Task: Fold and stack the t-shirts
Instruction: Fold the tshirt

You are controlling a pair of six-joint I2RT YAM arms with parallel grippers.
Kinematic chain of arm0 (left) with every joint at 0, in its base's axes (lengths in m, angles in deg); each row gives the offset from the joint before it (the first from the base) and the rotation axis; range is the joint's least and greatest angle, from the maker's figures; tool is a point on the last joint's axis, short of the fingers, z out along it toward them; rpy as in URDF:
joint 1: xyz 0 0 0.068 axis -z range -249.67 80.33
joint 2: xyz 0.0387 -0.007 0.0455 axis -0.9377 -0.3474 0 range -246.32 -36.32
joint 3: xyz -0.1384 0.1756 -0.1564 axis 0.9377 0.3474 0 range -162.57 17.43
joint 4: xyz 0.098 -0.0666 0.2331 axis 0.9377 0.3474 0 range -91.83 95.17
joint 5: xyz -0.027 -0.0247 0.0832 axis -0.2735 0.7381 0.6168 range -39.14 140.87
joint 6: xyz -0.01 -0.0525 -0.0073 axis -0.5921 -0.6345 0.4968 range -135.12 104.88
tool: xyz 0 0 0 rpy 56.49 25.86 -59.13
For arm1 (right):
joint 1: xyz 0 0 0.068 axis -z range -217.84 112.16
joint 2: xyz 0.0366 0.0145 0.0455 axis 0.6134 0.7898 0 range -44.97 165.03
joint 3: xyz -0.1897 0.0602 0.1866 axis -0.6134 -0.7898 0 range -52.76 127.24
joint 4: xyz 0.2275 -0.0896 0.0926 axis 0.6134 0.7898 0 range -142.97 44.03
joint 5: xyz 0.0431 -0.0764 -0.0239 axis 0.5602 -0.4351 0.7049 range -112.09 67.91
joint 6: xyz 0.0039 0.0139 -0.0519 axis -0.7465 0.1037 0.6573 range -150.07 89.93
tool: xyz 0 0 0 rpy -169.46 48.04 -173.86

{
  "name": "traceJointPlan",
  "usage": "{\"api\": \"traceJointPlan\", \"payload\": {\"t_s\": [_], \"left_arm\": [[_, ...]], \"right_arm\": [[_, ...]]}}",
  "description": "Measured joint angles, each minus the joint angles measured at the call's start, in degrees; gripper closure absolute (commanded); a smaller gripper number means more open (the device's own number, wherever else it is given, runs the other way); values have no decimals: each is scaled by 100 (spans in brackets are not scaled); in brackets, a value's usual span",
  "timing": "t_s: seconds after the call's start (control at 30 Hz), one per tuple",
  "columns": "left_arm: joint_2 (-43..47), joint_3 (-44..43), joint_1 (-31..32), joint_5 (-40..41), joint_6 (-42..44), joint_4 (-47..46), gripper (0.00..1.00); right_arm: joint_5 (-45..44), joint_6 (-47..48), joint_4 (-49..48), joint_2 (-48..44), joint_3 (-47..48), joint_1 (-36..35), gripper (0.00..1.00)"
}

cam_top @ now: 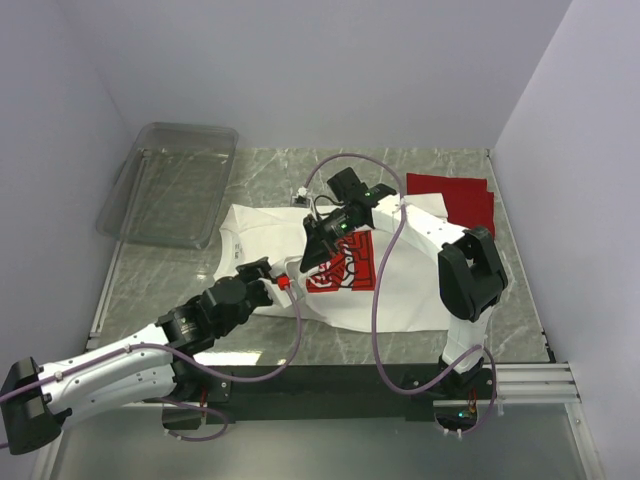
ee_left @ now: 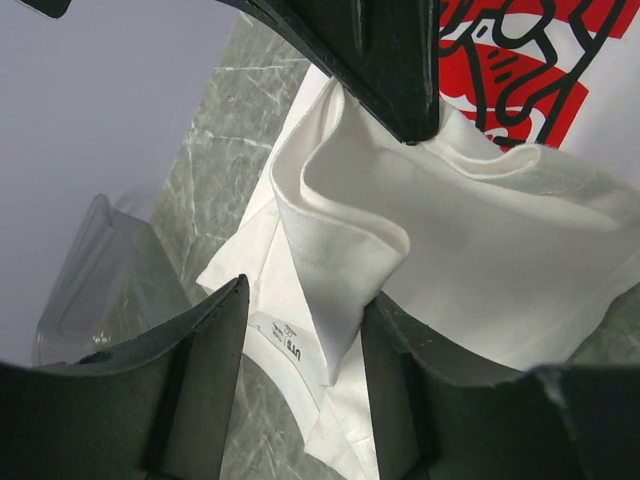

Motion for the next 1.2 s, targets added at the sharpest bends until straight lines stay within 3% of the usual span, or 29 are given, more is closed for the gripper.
{"api": "traceJointPlan", "payload": {"t_s": [0.3, 0.53, 0.67, 0.8, 0.9, 0.97, 1.07, 1.2], "left_arm": [[356, 26, 0, -4, -205, 48, 54], [525, 39, -13, -39, -302, 42, 75], [522, 39, -66, -136, -367, 39, 83], [525, 39, -166, -273, -411, 35, 99], [553, 42, -308, -450, -507, 39, 99], [616, 39, -442, -616, -557, 37, 99], [691, 39, -793, -960, -715, 37, 99], [627, 37, -1434, -1276, -999, 48, 99]], "right_arm": [[-2, -2, -7, 0, -37, 9, 100], [-7, -22, -9, 0, -37, 9, 100], [-11, -22, -9, 0, -39, 9, 100], [-22, -24, -9, 0, -39, 9, 100], [-50, -20, -9, 0, -39, 9, 100], [-79, -13, -2, 0, -39, 9, 94], [-186, 24, 39, 0, -31, 9, 57], [-675, 214, 240, -17, 103, 22, 46]]}}
